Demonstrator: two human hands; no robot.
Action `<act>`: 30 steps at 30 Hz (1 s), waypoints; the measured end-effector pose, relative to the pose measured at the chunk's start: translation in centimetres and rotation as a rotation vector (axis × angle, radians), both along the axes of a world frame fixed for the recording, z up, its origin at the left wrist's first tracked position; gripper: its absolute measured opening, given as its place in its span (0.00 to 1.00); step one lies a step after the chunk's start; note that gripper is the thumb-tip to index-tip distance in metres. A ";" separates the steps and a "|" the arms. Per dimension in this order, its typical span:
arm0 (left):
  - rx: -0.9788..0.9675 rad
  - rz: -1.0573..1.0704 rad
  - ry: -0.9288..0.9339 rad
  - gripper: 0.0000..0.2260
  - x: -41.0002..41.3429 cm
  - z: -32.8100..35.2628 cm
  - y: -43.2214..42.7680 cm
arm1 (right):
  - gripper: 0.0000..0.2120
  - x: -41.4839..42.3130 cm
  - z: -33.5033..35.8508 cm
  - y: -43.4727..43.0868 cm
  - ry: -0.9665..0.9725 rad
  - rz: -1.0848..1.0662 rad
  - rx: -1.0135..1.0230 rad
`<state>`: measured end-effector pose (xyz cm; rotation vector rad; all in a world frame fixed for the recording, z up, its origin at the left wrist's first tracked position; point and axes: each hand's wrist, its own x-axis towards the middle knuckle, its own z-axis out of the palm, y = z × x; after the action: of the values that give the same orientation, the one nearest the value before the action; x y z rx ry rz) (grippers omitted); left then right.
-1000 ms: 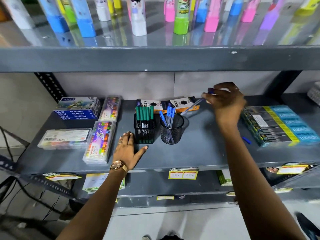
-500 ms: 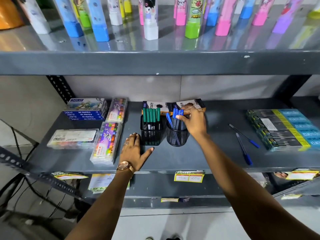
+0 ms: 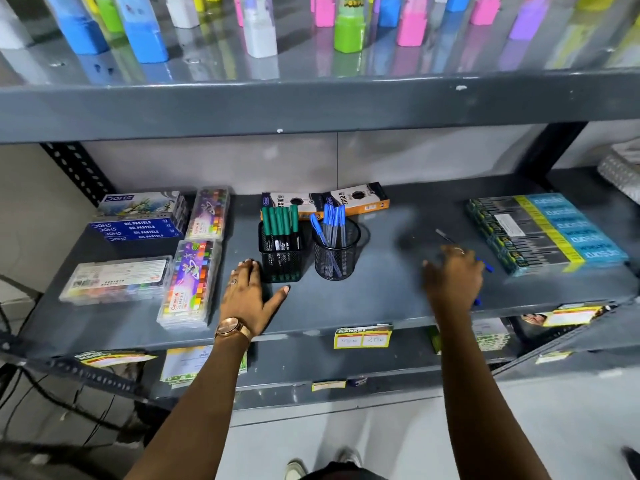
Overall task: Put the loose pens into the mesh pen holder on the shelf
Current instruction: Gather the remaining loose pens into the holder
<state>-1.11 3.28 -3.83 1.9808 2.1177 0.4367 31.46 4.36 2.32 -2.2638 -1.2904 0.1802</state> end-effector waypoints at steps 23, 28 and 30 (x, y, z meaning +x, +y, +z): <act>-0.002 0.029 0.006 0.41 0.5 -0.5 0.1 | 0.13 0.3 8.4 2.2 0.724 0.293 0.527; -0.010 0.031 0.011 0.41 0.5 -0.4 0.1 | 0.19 -4.3 10.5 6.3 0.621 0.454 0.457; -0.006 0.031 0.008 0.41 0.6 -0.3 0.0 | 0.17 -5.9 9.9 7.4 0.484 0.502 0.372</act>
<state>-0.54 3.30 -4.16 1.9521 2.1542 0.4283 25.59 11.74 12.20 -1.4393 -1.4451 0.5741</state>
